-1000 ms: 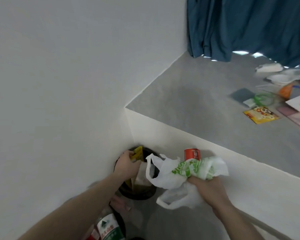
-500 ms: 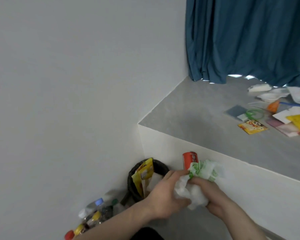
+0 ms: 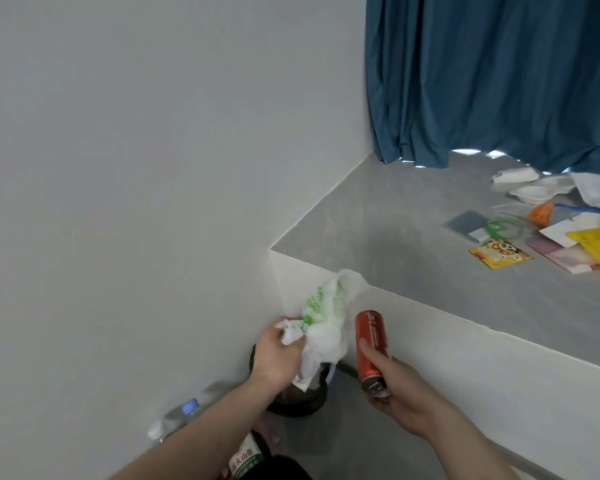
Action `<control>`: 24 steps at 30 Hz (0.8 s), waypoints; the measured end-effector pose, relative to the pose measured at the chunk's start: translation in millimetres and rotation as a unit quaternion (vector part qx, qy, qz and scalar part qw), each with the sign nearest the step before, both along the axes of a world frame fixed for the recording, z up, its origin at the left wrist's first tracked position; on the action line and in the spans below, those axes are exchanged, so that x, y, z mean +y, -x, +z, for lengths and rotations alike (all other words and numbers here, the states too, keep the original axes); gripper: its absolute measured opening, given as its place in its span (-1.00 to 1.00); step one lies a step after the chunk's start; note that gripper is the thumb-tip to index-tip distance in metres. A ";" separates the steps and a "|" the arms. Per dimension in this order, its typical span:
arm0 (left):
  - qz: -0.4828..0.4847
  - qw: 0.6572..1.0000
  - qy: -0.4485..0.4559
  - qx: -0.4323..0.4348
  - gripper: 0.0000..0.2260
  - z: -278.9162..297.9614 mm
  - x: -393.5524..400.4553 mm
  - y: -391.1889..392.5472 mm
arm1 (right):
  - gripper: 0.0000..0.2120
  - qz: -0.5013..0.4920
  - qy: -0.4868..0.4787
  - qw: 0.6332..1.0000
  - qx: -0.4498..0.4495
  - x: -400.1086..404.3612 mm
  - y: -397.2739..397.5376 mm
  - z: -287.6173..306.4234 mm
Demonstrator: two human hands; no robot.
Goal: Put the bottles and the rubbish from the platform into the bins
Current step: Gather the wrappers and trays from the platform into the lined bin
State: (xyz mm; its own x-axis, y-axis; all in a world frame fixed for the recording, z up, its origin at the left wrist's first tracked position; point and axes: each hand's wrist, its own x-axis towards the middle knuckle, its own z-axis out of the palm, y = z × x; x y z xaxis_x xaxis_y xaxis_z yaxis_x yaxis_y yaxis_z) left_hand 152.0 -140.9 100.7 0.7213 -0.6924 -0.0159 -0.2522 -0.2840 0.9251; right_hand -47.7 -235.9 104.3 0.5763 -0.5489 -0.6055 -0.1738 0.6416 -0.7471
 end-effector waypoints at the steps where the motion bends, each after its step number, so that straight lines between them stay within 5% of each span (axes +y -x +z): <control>1: 0.019 1.000 -0.012 0.002 -0.87 -6.8 -1.6 -9.0 | -0.54 -0.019 0.007 1.000 0.018 -4.1 -2.6 -4.6; 6: -0.006 0.974 -0.226 -0.002 -0.87 -61.3 -18.2 -57.3 | -0.66 -0.077 0.080 0.991 0.079 -26.6 -13.6 -33.0; 9: -0.046 0.935 -0.351 0.001 -0.55 -96.8 -37.6 -84.1 | -0.67 -0.070 0.094 0.989 0.088 -36.3 -21.7 -46.1; 14: -0.104 0.894 -0.430 -0.067 -0.36 -114.6 -66.8 -91.8 | -0.55 -0.047 0.098 0.988 0.113 -46.2 -29.2 -65.8; 18: -0.160 0.862 -0.448 -0.174 -0.15 -120.0 -60.1 -96.7 | -0.51 -0.035 0.094 0.987 0.126 -47.5 -37.6 -70.3; 24: -0.208 0.888 -0.352 -0.209 -0.44 -68.2 5.1 -93.2 | -0.22 0.031 0.107 0.982 0.154 -28.4 -47.8 -60.6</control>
